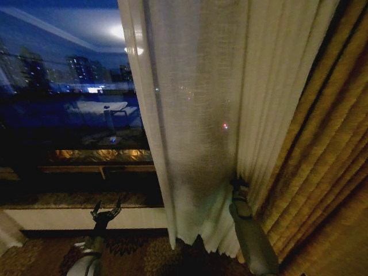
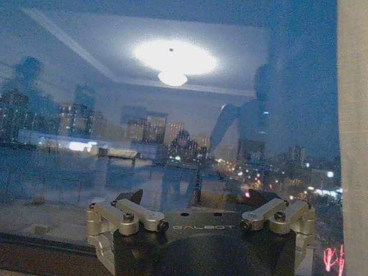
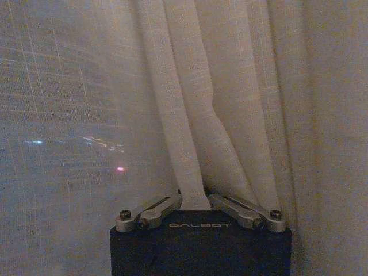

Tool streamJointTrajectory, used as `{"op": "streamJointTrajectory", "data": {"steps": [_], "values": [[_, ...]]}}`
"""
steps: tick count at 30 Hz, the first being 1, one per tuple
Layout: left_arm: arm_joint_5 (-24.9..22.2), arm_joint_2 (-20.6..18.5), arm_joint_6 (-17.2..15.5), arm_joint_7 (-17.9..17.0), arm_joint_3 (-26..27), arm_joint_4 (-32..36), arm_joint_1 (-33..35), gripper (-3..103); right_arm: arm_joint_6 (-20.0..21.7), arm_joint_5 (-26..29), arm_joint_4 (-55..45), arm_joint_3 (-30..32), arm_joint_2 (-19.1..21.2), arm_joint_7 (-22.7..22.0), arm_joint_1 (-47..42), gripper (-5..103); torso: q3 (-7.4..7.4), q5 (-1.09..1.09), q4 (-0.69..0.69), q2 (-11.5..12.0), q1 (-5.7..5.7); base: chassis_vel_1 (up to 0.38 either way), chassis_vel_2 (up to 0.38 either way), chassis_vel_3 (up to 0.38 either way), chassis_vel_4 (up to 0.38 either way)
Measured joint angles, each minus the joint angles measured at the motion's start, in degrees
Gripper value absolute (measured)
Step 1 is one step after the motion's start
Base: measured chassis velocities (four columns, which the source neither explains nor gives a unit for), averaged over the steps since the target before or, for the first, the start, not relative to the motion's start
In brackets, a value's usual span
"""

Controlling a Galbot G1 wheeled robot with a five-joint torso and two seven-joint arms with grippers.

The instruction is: Open the curtains by pulling them apart, changing their state from closed to fully open.

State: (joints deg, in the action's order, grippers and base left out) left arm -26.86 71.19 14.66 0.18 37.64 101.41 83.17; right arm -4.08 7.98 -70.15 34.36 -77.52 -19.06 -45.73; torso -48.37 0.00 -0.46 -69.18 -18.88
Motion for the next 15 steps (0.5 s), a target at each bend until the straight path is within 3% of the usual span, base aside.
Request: {"op": "streamJointTrajectory", "data": {"steps": [5,8,12,14,15], "values": [[0.0,0.0,0.0,0.0,0.0,0.0,0.0,100,1.3,0.2,-1.6,-0.2,0.1,-1.4,-1.2,0,0.0,0.0,0.0,0.0,-0.01,0.0,0.0,0.0,0.0],[0.0,0.0,0.0,0.0,0.0,0.0,0.0,100,2.6,2.5,-4.7,-1.7,-0.1,0.8,-3.3,-3,0.0,0.0,0.0,0.0,0.0,0.0,0.0,0.0,0.0],[0.0,0.0,0.0,0.0,0.0,0.0,0.0,100,3.1,5.1,-9.3,-5.0,-0.4,4.5,-6.6,12,0.0,0.0,0.0,0.0,0.0,0.0,0.0,0.0,0.0],[0.0,0.0,0.0,0.0,0.0,0.0,0.0,100,3.1,5.3,-10.4,-5.9,-0.5,5.5,-7.6,12,0.0,0.01,0.0,0.0,0.0,0.0,0.0,0.0,0.0],[0.0,0.0,0.0,0.0,0.0,0.0,0.0,100,3.0,5.6,-11.9,-7.2,-0.3,7.0,-8.8,23,0.0,-0.01,0.0,0.0,0.0,0.0,0.0,0.0,0.0]]}}
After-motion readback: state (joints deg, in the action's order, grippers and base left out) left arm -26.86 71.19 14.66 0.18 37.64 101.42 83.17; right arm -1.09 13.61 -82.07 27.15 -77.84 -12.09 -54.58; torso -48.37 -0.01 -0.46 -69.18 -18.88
